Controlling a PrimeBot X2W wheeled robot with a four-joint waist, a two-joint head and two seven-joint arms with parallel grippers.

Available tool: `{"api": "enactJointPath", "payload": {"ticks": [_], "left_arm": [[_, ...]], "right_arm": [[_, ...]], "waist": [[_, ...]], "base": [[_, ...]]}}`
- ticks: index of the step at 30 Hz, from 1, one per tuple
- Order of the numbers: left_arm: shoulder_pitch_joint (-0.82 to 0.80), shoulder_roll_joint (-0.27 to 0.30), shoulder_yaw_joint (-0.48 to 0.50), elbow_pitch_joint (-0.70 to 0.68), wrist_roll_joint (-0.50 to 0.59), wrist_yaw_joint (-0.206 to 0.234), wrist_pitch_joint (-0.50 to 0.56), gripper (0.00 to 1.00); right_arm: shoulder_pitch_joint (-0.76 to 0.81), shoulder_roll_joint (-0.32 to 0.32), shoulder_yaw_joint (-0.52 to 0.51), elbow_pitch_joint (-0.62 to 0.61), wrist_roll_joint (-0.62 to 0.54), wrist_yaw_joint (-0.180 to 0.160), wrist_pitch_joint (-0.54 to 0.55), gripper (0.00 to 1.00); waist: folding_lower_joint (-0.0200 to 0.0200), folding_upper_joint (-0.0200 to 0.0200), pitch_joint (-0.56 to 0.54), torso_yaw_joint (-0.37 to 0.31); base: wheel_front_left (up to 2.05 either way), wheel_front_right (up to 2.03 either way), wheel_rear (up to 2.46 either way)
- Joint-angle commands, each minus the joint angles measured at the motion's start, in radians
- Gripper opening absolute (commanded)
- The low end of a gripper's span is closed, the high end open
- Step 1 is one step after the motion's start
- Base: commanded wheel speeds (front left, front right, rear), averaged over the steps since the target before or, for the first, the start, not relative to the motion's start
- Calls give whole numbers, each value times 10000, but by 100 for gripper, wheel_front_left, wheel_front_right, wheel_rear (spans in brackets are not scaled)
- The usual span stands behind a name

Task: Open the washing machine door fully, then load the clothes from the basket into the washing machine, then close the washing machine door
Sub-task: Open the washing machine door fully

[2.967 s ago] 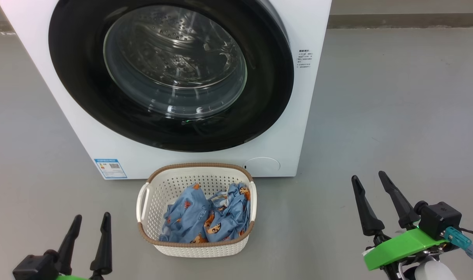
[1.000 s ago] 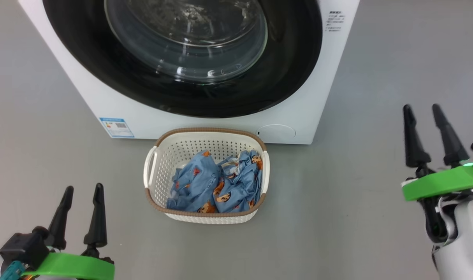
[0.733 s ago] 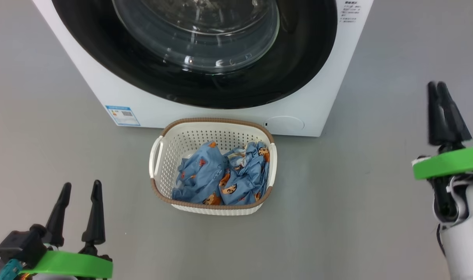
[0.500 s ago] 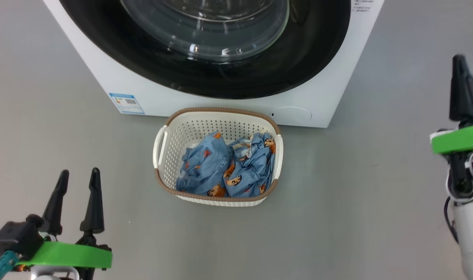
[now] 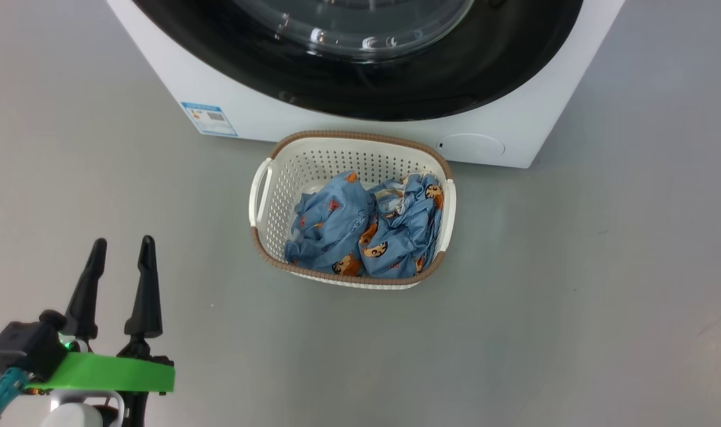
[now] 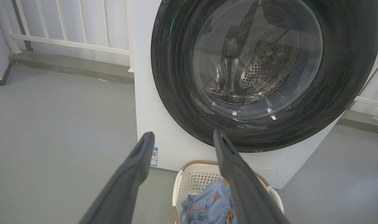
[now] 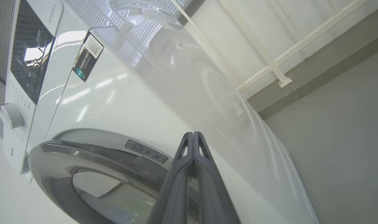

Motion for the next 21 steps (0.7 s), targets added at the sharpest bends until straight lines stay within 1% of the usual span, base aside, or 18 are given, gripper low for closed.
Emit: {"api": "enactJointPath", "payload": {"ticks": [1, 3, 4, 6, 11, 13, 16, 21], "left_arm": [[-300, 182, 314, -259, 67, -30, -122, 100], [-352, 155, 308, -255, 60, -30, -122, 100], [-352, 155, 308, -255, 60, -30, -122, 100], [-404, 134, 294, -259, 53, -30, -122, 100], [-549, 92, 230, -308, 19, -30, -122, 100], [-594, 80, 213, -324, 6, -30, -122, 100], [-689, 53, 170, -348, -14, -30, -122, 100], [-857, 20, 124, -339, -75, -30, -122, 100]], "right_arm": [[-337, -201, 223, -68, 522, -11, 396, 0], [-640, -235, 177, 171, 1218, -11, 820, 0], [-640, -235, 177, 171, 1218, -11, 820, 0], [-919, -317, 212, 413, 1647, -11, 1182, 0], [-1628, -382, 352, 813, 2846, -11, 2571, 0], [-1887, -456, 450, 927, 3101, -11, 3031, 0], [-2264, -567, 577, 1103, 3238, -11, 3361, 0], [-2811, -576, 795, 1324, 3528, -11, 3965, 0]], "waist": [[-1, 0, 251, 192], [-1, 0, 381, 263], [-1, 0, 381, 263], [-1, 0, 505, 327], [-1, 0, 812, 486], [-1, 0, 944, 536], [-1, 0, 1154, 627], [-1, 0, 1441, 787]], "base": [[0, 0, 0], [0, 0, 0], [0, 0, 0], [0, 0, 0], [0, 0, 0], [0, 0, 0], [0, 0, 0], [0, 0, 0]]}}
